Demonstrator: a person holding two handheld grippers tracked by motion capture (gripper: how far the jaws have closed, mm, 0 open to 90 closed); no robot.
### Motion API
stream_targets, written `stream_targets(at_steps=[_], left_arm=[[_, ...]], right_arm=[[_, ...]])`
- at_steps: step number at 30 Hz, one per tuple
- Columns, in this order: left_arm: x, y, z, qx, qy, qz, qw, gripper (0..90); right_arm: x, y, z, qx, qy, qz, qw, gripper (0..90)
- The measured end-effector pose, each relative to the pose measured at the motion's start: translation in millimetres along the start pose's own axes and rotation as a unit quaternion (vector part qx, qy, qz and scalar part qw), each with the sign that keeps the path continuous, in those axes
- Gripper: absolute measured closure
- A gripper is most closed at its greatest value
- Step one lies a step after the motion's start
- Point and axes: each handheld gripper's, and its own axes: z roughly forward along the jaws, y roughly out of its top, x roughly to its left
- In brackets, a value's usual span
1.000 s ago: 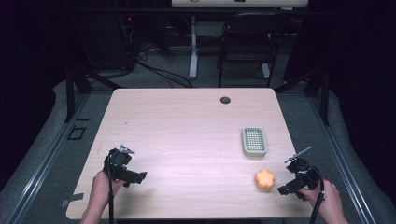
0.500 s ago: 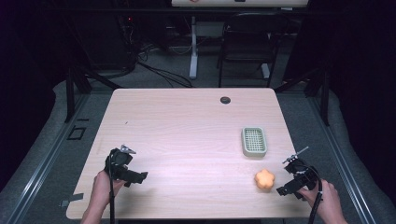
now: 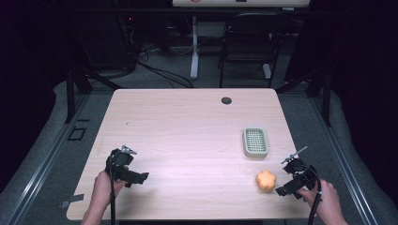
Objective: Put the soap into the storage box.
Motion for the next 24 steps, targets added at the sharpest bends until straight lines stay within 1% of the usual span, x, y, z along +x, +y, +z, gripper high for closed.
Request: stream_targets(at_steps=[2, 4, 6, 7, 8, 9, 10, 11, 16, 18, 19, 20, 22, 24], left_arm=[[-0.2, 0.1, -0.1, 0.000, 0.000, 0.000, 1.0000, 0.0], [-0.4, 0.1, 0.0, 0.000, 0.000, 0.000, 1.0000, 0.0], [-0.4, 0.2, -0.1, 0.001, -0.001, 0.000, 1.0000, 0.0], [-0.5, 0.2, -0.2, 0.000, 0.000, 0.000, 1.0000, 0.0], [-0.6, 0.2, -0.3, 0.000, 0.000, 0.000, 1.0000, 0.0], [-0.6, 0.2, -0.3, 0.000, 0.000, 0.000, 1.0000, 0.0], [-0.6, 0.2, -0.3, 0.001, 0.000, 0.001, 1.0000, 0.0], [-0.6, 0.2, -0.3, 0.000, 0.000, 0.001, 1.0000, 0.0], [-0.7, 0.1, -0.3, -0.002, 0.001, 0.001, 1.0000, 0.0], [-0.5, 0.3, -0.5, 0.000, 0.000, 0.001, 1.0000, 0.0], [-0.6, 0.3, -0.4, 0.000, 0.000, 0.002, 1.0000, 0.0], [-0.6, 0.3, -0.4, 0.000, 0.000, 0.002, 1.0000, 0.0], [-0.7, 0.4, -0.3, 0.000, 0.000, 0.002, 1.0000, 0.0], [-0.9, 0.4, -0.4, 0.000, 0.001, 0.002, 1.0000, 0.0]], right_arm=[[1.0, 1.0, 0.0, 0.004, -0.002, -0.004, 1.0000, 0.0], [2.5, 1.4, 0.1, 0.001, 0.002, -0.002, 1.0000, 0.0], [2.6, 2.1, -0.8, 0.006, 0.002, -0.007, 1.0000, 0.0], [3.1, 2.2, -1.0, 0.005, 0.003, -0.007, 1.0000, 0.0], [5.6, 1.1, 1.3, -0.013, 0.007, 0.009, 0.9998, 0.0], [3.2, 3.7, -2.7, 0.014, 0.002, -0.015, 0.9998, 0.0], [3.4, 4.2, -3.2, 0.015, 0.002, -0.017, 0.9997, 0.0], [5.1, 3.8, -1.8, 0.003, 0.009, -0.006, 0.9999, 0.0], [9.0, 7.6, -2.5, 0.004, 0.007, -0.009, 0.9999, 0.0], [11.0, 8.2, -1.3, -0.003, 0.008, -0.005, 1.0000, 0.0], [10.7, 10.1, -3.1, 0.009, 0.007, -0.014, 0.9998, 0.0], [11.3, 10.8, -3.1, 0.010, 0.002, -0.016, 0.9998, 0.0], [12.7, 12.4, -3.7, 0.009, 0.007, -0.017, 0.9998, 0.0], [13.4, 13.8, -4.2, 0.009, 0.001, -0.018, 0.9998, 0.0]])
